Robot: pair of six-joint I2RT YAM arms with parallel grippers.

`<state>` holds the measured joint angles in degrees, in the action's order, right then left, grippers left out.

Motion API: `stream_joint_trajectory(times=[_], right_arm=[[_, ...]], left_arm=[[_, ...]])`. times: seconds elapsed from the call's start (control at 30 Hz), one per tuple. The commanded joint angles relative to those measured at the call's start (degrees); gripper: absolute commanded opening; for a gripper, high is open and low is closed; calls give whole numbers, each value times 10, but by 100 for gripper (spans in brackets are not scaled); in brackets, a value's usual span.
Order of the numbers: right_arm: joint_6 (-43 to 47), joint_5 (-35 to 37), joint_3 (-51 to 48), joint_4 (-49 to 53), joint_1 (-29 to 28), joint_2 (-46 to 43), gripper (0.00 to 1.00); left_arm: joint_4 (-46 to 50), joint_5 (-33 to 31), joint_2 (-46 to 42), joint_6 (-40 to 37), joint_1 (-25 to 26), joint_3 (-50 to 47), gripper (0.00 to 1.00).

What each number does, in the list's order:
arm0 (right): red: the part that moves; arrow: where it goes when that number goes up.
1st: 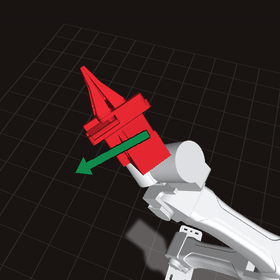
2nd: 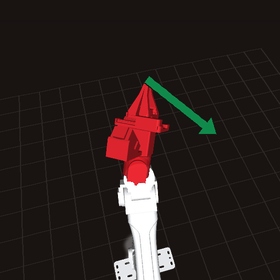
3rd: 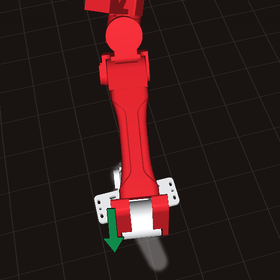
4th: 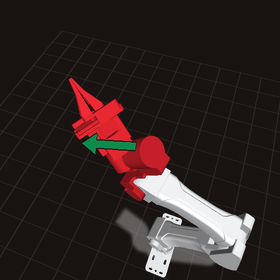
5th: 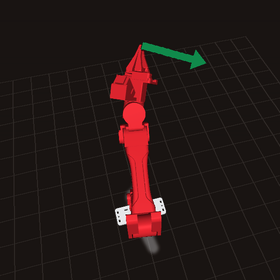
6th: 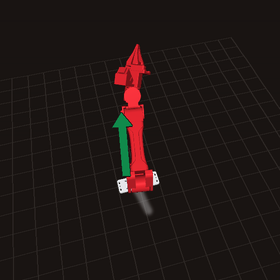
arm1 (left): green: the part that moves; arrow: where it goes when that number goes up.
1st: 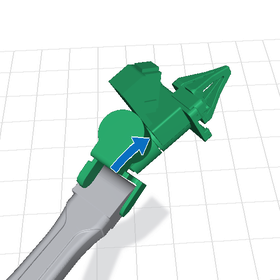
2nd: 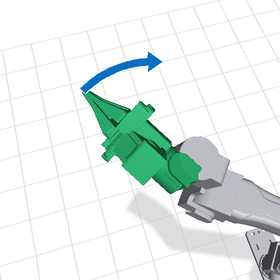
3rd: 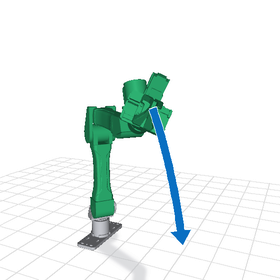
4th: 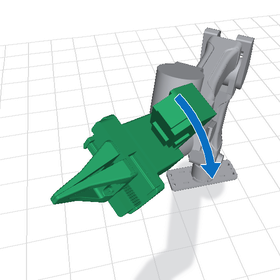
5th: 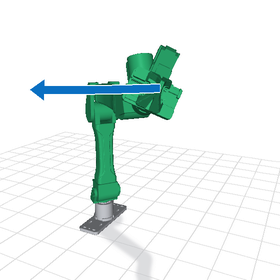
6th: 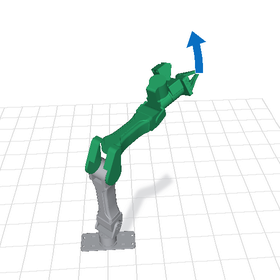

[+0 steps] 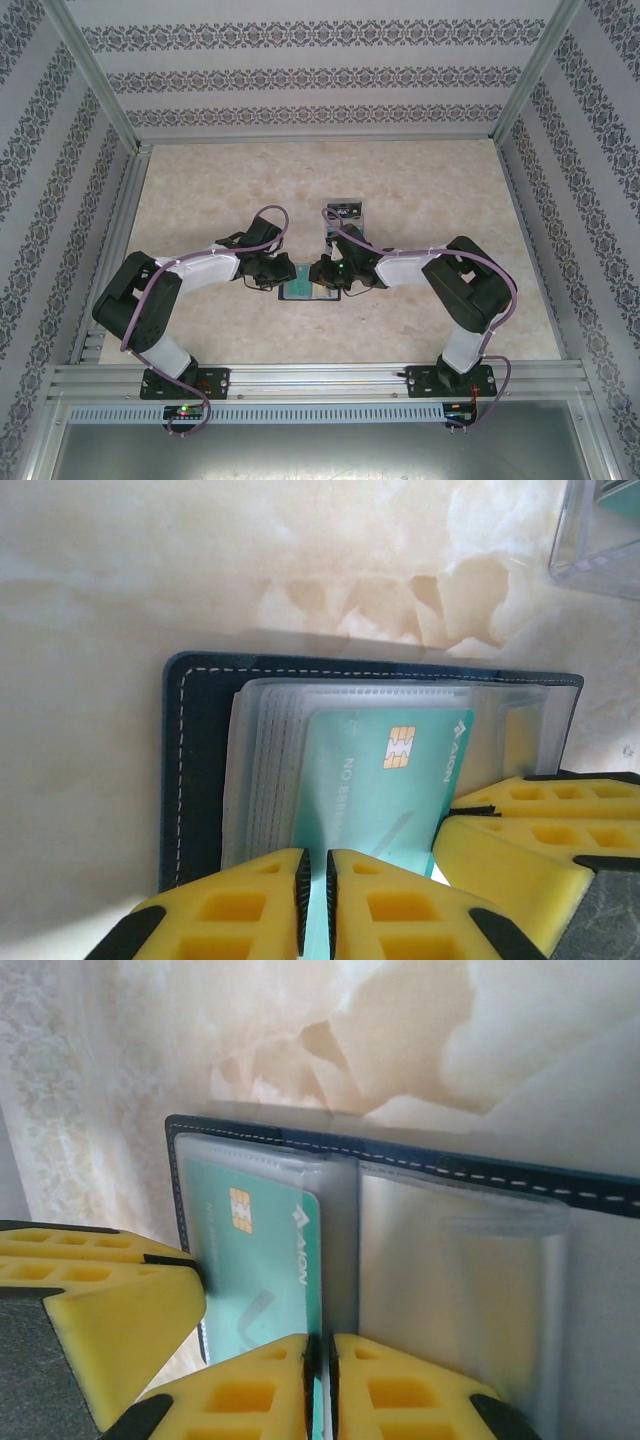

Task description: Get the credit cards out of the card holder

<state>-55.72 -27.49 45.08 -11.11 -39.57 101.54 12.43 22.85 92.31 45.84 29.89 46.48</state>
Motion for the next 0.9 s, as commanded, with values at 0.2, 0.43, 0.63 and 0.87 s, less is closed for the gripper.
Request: stream_joint_trajectory(times=[0.2, 0.43, 0.63, 0.87], right_arm=[[-11, -28, 3, -25, -1, 21, 9], [-13, -15, -24, -31, 6, 1, 0], [-8, -8, -54, -29, 25, -28, 0], [-3, -13, -52, -27, 25, -28, 0]], left_arm=[[19, -7, 16, 9, -3, -20, 16], [32, -16, 14, 3, -2, -17, 16], [44, -28, 10, -5, -5, -16, 15], [38, -21, 9, -3, -5, -16, 12]])
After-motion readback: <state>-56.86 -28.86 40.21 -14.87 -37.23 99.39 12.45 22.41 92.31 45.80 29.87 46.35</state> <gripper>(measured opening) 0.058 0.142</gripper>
